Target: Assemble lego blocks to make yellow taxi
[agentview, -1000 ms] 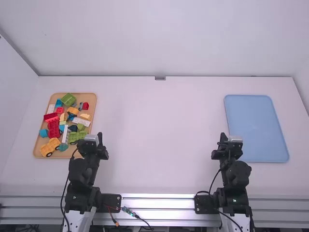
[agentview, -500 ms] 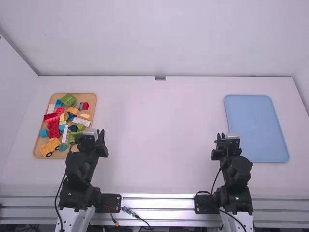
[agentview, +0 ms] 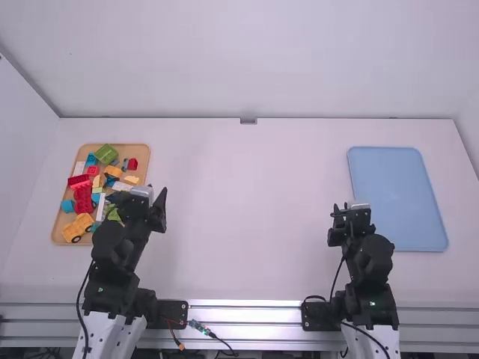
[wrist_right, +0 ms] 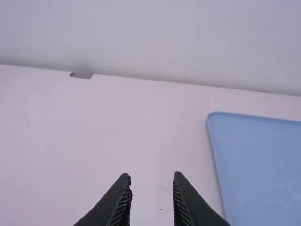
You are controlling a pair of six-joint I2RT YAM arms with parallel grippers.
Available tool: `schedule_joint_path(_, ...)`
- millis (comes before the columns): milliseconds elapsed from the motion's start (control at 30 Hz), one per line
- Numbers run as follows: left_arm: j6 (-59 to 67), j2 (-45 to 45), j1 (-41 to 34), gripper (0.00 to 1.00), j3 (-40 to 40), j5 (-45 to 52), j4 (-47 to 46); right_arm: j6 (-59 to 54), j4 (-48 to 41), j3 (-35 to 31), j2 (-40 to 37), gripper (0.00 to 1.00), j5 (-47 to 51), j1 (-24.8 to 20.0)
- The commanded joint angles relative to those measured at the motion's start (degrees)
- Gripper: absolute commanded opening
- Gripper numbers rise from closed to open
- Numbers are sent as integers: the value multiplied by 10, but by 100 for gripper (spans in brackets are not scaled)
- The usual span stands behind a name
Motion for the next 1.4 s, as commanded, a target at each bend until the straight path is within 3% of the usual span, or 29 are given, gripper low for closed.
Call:
schedule_joint_path(0, 39, 19, -3, 41, 30, 38, 13, 17, -7, 30, 13, 27, -1, -3)
schedule_joint_path(400, -30, 132, -2, 60, 143, 14, 61, 16, -12, 78, 62, 35, 4, 26)
schedule_joint_path(633, -88, 190, -2, 70, 200, 14, 68, 16, 9, 102, 86, 39, 3, 15)
schedule_joint_path(1000, -123, 303, -2, 90, 201, -14, 76, 16, 50, 184, 168, 54, -32, -10)
schedule_joint_path(1367, -169, 356, -2, 99, 200, -69, 70, 16, 63, 280, 263, 70, -33, 9)
